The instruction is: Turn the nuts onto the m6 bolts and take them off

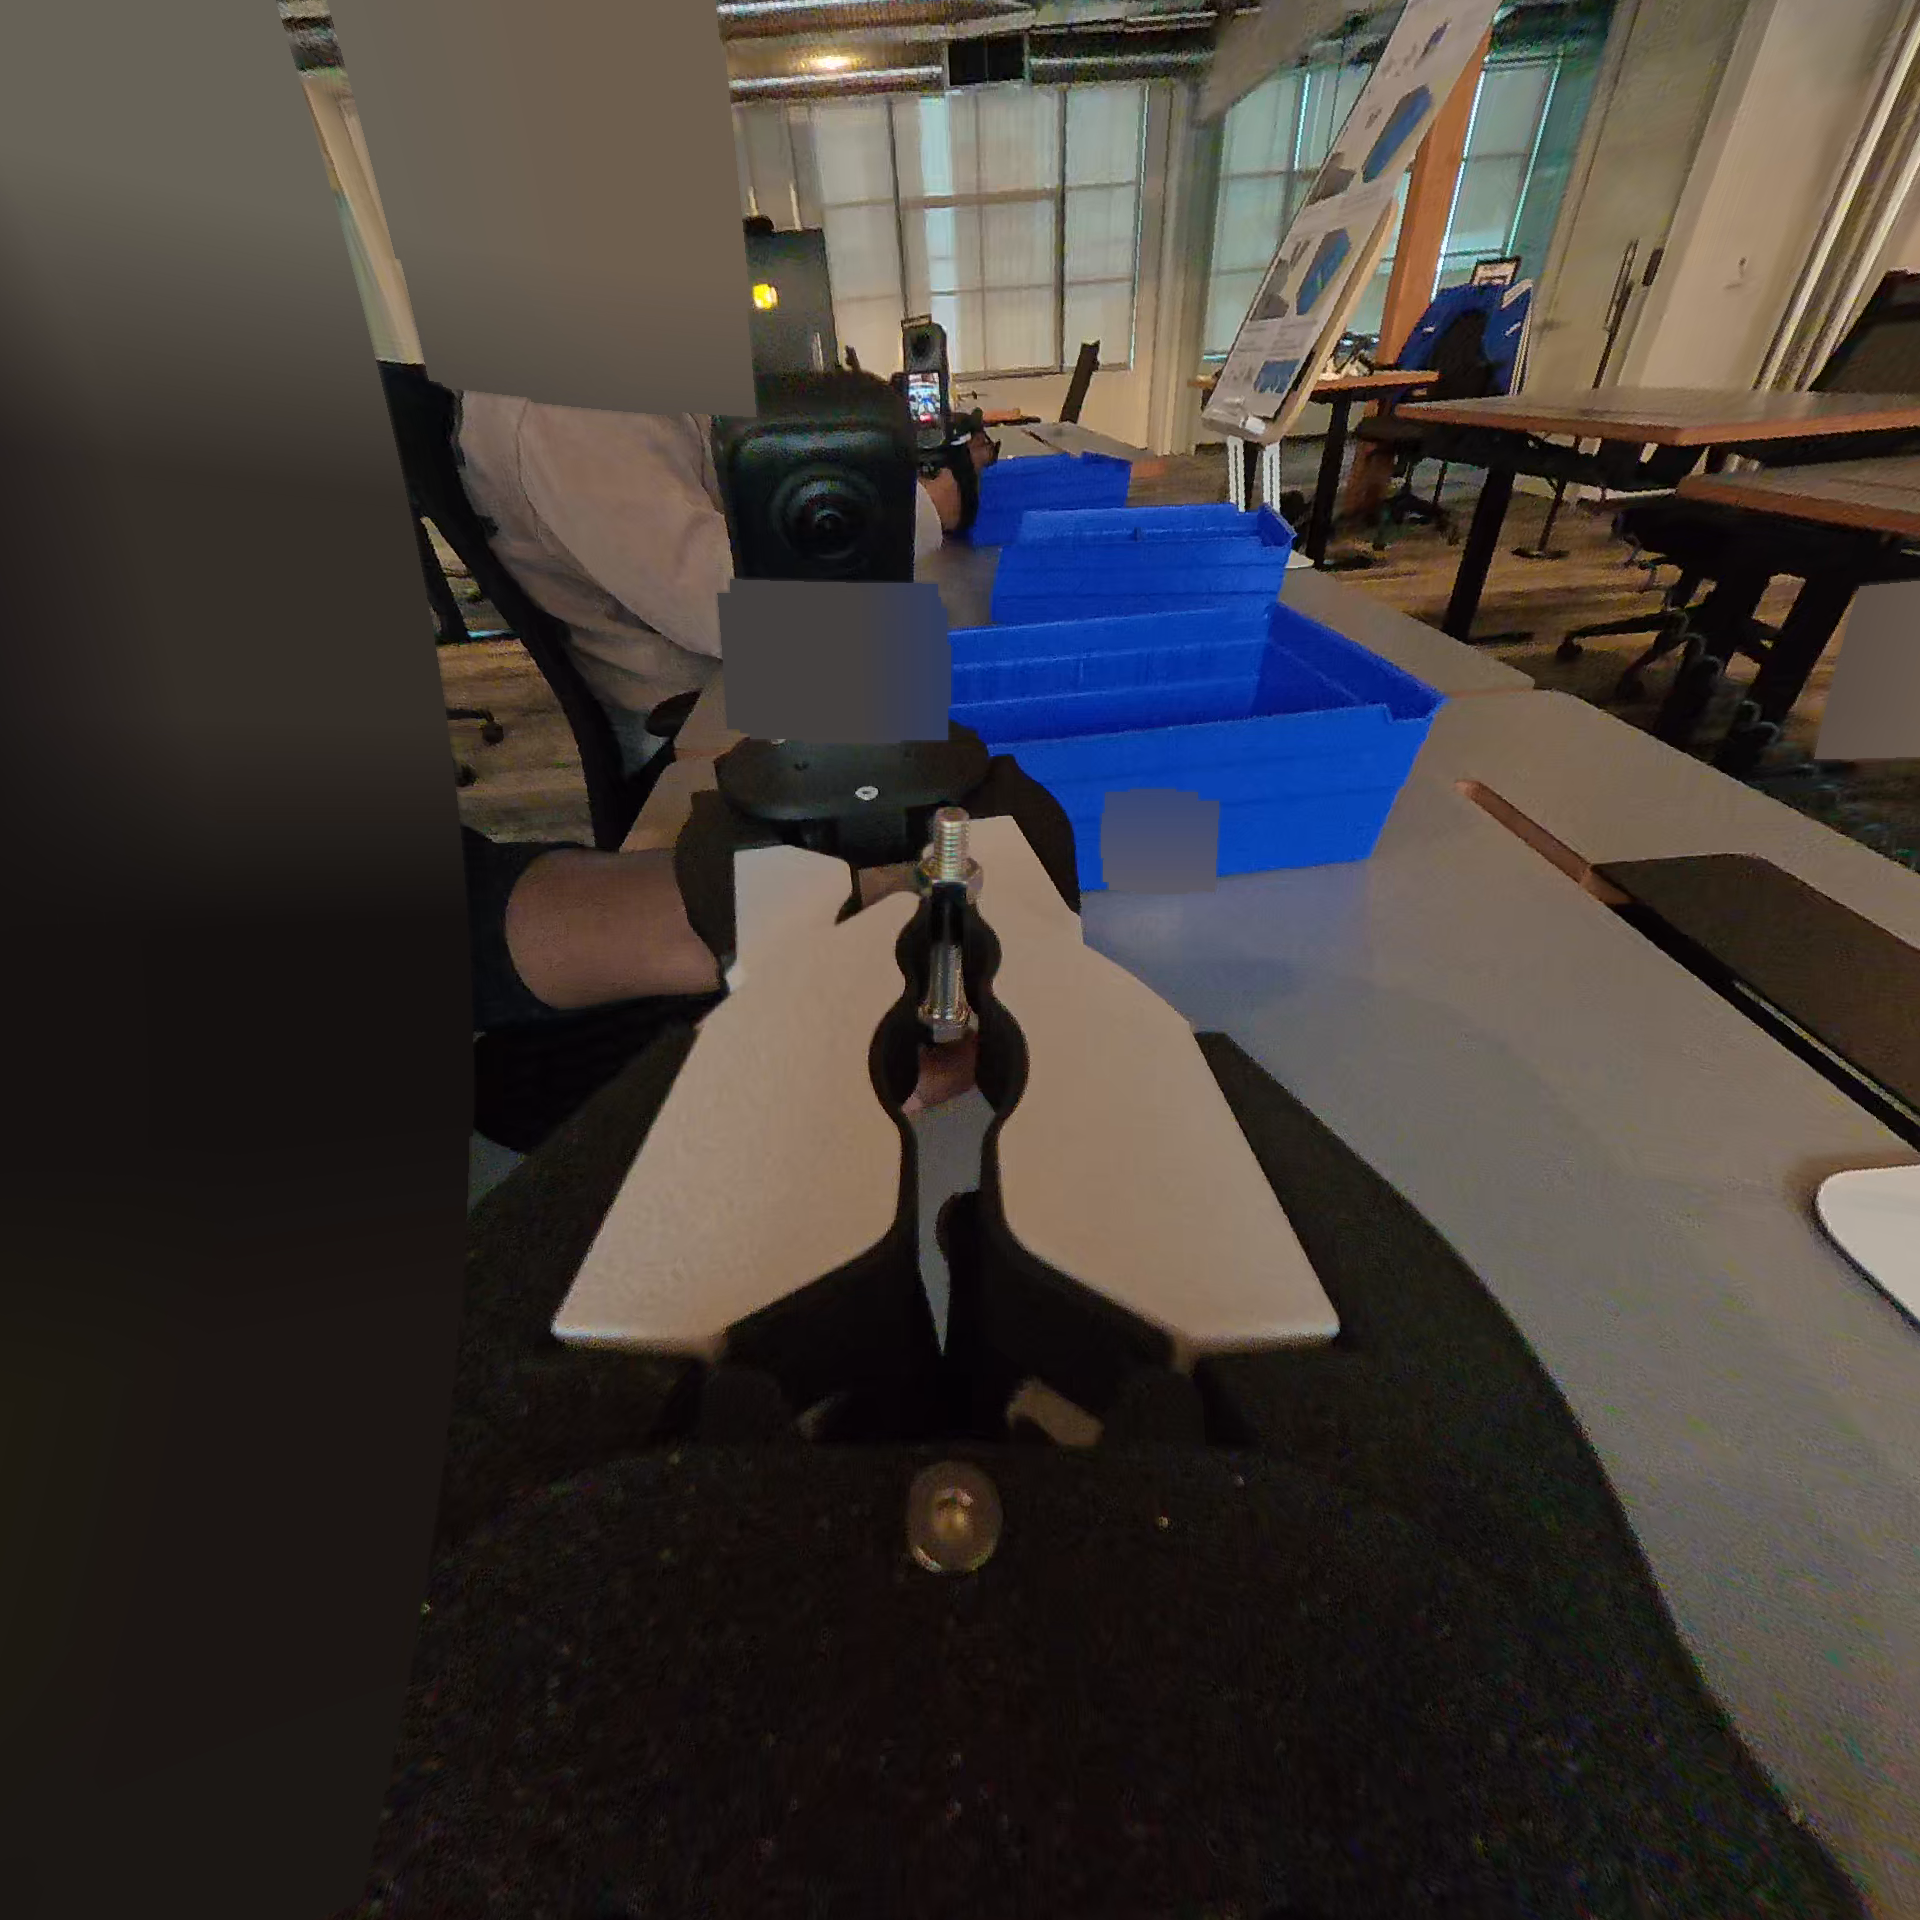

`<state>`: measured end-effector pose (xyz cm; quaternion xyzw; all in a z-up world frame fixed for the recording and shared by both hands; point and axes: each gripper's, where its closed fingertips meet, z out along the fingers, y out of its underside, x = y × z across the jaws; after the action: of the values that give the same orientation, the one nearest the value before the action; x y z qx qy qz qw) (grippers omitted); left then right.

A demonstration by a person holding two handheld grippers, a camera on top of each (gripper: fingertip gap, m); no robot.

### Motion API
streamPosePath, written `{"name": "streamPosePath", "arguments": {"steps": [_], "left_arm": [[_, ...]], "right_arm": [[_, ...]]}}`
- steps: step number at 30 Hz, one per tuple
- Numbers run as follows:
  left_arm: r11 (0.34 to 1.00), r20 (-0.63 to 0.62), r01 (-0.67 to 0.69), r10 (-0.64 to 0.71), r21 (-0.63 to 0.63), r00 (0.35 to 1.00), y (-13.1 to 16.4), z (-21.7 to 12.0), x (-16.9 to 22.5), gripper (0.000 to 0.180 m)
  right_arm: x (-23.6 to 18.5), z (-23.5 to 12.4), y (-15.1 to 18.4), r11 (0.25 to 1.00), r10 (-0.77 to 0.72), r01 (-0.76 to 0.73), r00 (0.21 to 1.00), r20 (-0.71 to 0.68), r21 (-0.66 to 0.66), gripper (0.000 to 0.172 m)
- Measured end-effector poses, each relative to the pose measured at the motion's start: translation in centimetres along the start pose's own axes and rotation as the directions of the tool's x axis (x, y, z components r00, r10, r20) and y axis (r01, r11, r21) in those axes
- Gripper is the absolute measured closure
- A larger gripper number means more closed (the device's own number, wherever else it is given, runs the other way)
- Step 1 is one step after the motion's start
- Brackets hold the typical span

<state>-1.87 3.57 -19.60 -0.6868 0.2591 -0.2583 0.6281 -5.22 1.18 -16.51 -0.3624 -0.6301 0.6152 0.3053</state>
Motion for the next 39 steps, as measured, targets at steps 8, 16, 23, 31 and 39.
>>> {"name": "streamPosePath", "arguments": {"steps": [8,16,23,31,39], "left_arm": [[1.0,0.03,0.008,-0.008,0.014,1.0,0.0,-0.2,-0.5,0.16],[1.0,0.048,-0.007,0.006,0.024,0.999,-0.2,-0.3,-0.6,0.169],[0.999,0.044,-0.012,0.01,0.041,0.999,-0.4,-0.4,-0.6,0.17],[0.995,0.066,-0.026,0.019,0.099,0.998,0.2,-0.2,-1.2,0.171],[0.998,0.061,-0.017,0.014,0.056,0.998,1.8,0.1,-1.7,0.171]], "right_arm": [[0.5,-0.2,0.1,1.0,-0.011,0.011,0.999,-0.036,-0.002,0.168],[0.4,-0.2,0.0,1.0,-0.006,0.006,0.999,-0.033,0.009,0.168],[0.3,-0.2,-0.2,1.0,-0.01,0.01,1.0,-0.026,0.016,0.168],[1.0,-0.9,-0.3,0.998,-0.03,0.034,0.998,-0.063,0.052,0.147],[1.7,-0.4,0.9,0.999,-0.005,0.009,0.997,-0.073,0.052,0.126]]}}
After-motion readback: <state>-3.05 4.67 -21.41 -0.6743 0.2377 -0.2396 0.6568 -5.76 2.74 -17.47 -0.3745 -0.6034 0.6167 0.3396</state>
